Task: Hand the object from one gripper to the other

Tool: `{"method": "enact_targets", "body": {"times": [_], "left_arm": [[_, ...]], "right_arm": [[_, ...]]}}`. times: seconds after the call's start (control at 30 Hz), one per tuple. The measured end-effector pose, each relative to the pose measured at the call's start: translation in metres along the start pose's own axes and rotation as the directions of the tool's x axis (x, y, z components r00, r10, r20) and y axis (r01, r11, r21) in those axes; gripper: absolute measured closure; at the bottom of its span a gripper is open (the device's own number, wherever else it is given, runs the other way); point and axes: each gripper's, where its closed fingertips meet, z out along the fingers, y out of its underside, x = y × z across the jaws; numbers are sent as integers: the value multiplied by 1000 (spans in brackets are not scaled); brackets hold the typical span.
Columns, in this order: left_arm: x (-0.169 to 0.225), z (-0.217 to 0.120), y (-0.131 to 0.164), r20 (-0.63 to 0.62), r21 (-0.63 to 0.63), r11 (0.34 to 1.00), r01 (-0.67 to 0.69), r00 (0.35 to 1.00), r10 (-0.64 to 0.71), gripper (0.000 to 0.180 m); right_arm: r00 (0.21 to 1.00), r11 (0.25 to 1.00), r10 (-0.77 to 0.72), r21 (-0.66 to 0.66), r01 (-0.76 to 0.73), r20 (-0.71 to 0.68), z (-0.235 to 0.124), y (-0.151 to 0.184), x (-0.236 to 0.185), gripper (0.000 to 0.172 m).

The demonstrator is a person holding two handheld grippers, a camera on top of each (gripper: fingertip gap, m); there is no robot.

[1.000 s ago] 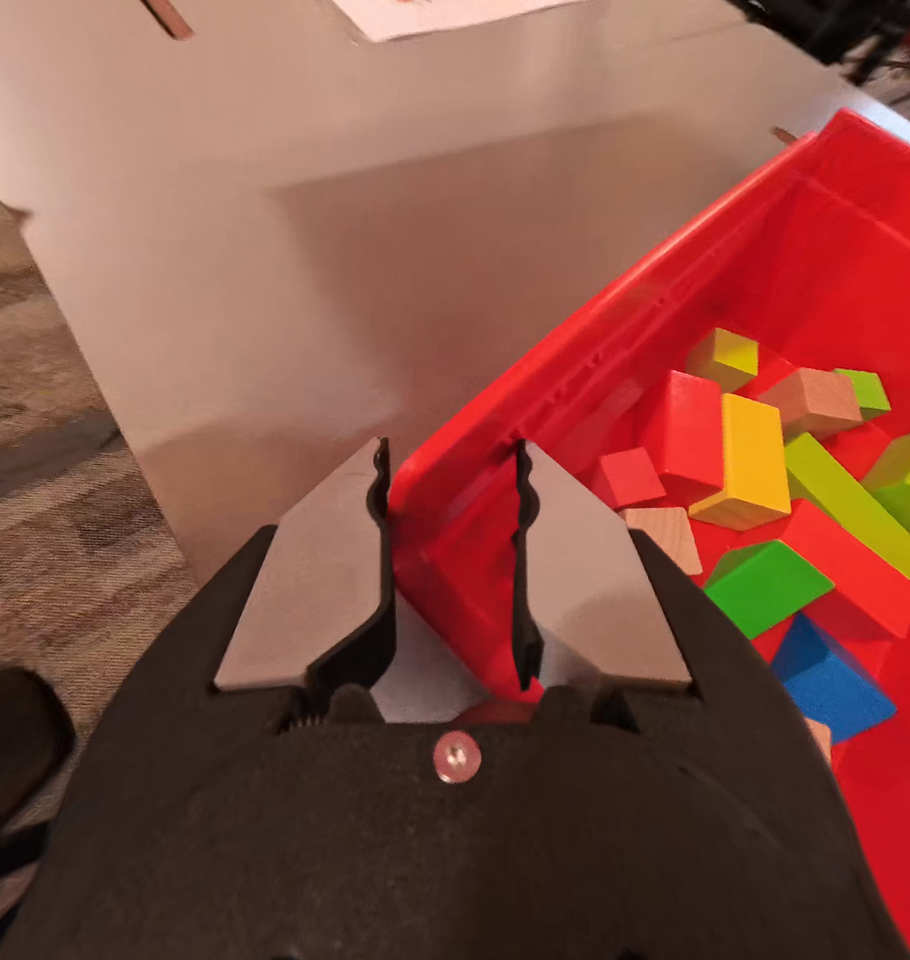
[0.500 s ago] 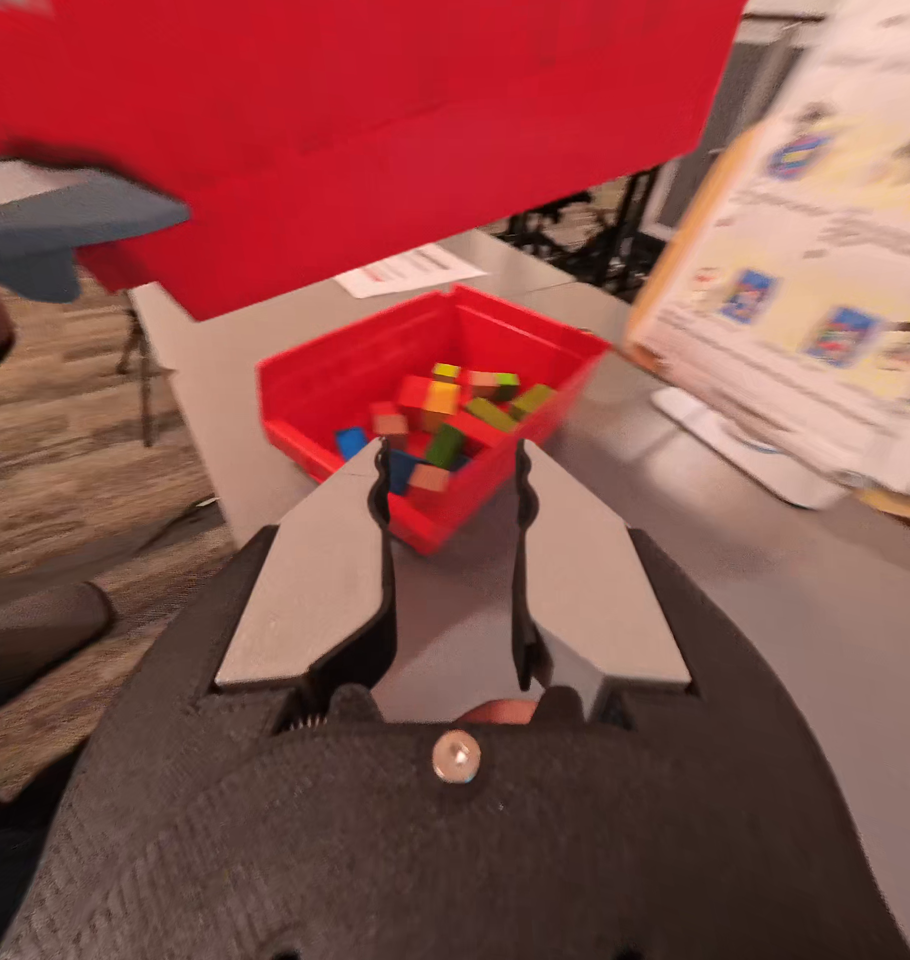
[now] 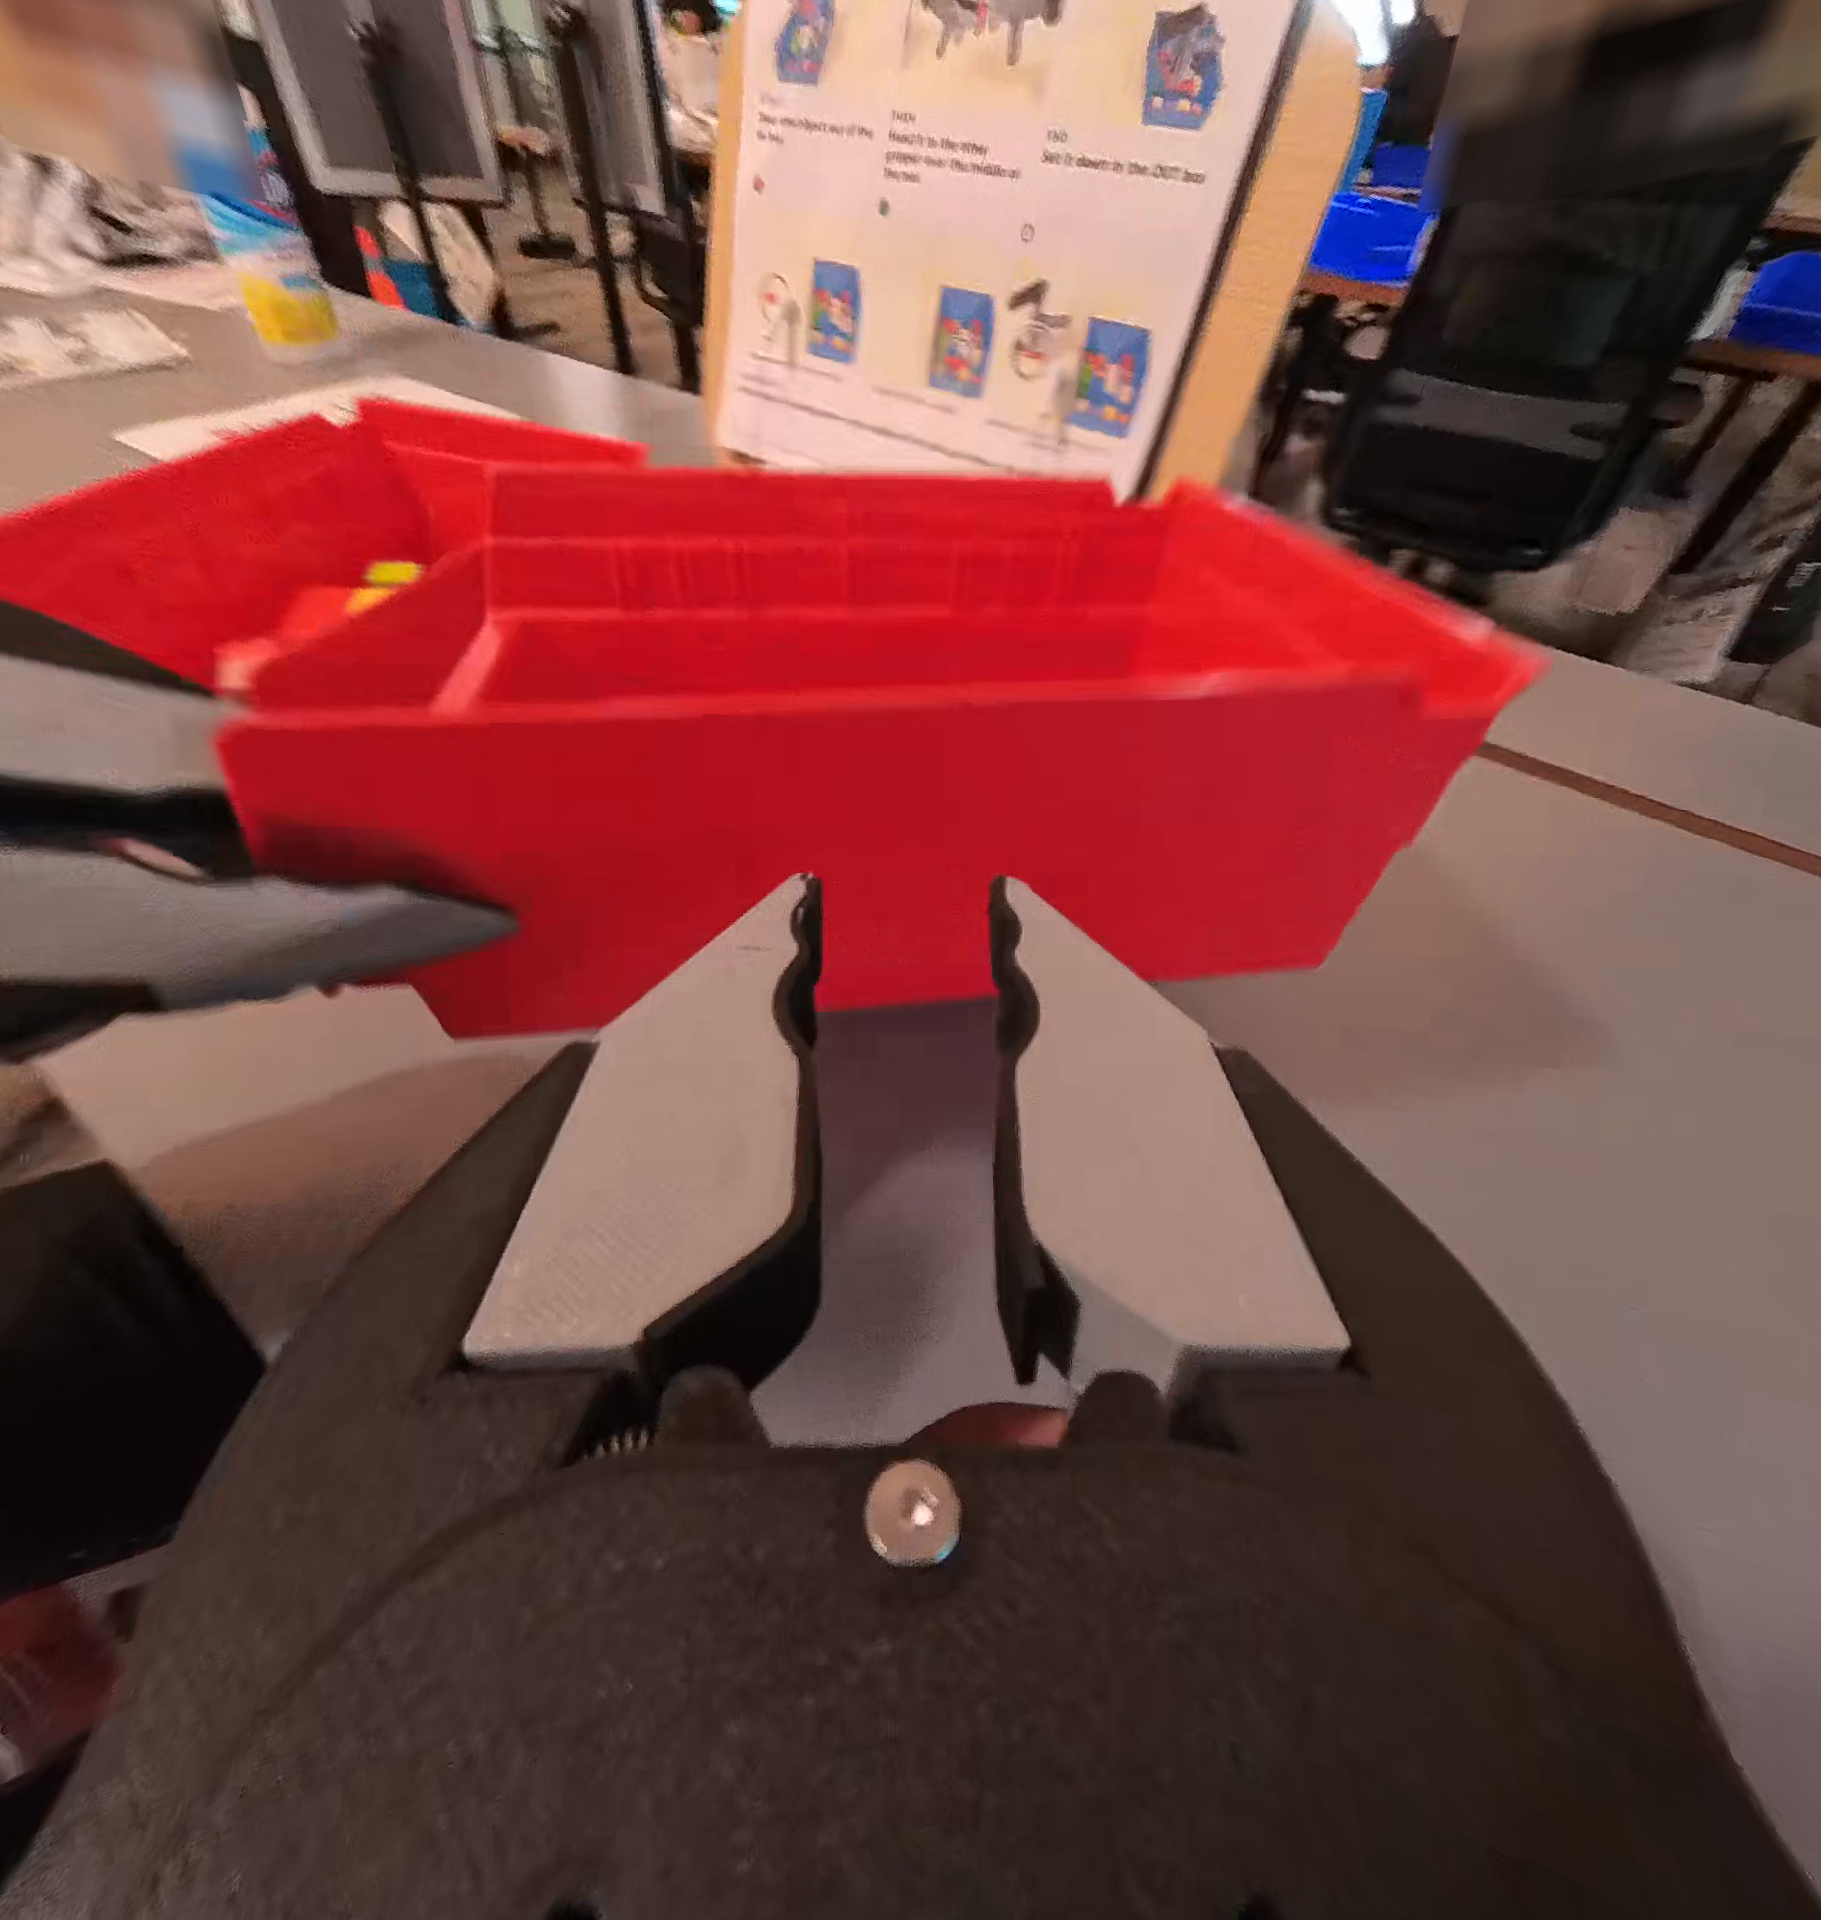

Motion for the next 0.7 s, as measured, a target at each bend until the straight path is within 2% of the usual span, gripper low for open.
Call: {"method": "enact_targets", "body": {"times": [0.13, 0.23, 0.33, 0.4, 0.47, 0.53, 0.63, 0.7], "left_arm": [[29, 61, 40, -58, -105, 994, -17, 998, 11, 178], [33, 67, 52, -60, -188, 979, -80, 996, 69, 176], [24, 28, 37, -116, -138, 988, 70, 990, -86, 135], [11, -5, 34, -161, -125, 975, 185, 966, -204, 120], [-10, -38, 43, -155, -121, 961, 249, 951, -266, 118], [-40, -65, 62, -75, -121, 953, 277, 955, -287, 122], [-89, -96, 109, 65, -173, 933, 314, 949, -307, 126], [-113, -113, 144, 113, -221, 903, 369, 929, -353, 130]], "right_arm": [[1000, 999, 6, -33, -7, -16, 0, 8, 9, 142], [999, 998, 49, -47, -49, 14, 1, 11, 2, 136], [999, 997, 17, -80, -13, 46, 0, 11, -19, 128], [993, 996, -5, -85, 15, 114, 1, 9, -51, 124], [975, 993, -43, -95, 65, 217, 7, 12, -94, 124], [955, 980, -103, -136, 145, 277, 21, 25, -130, 124], [961, 943, -183, -238, 231, 208, 51, 50, -140, 135], [964, 905, -222, -337, 258, 144, 62, 68, -126, 138]]}}
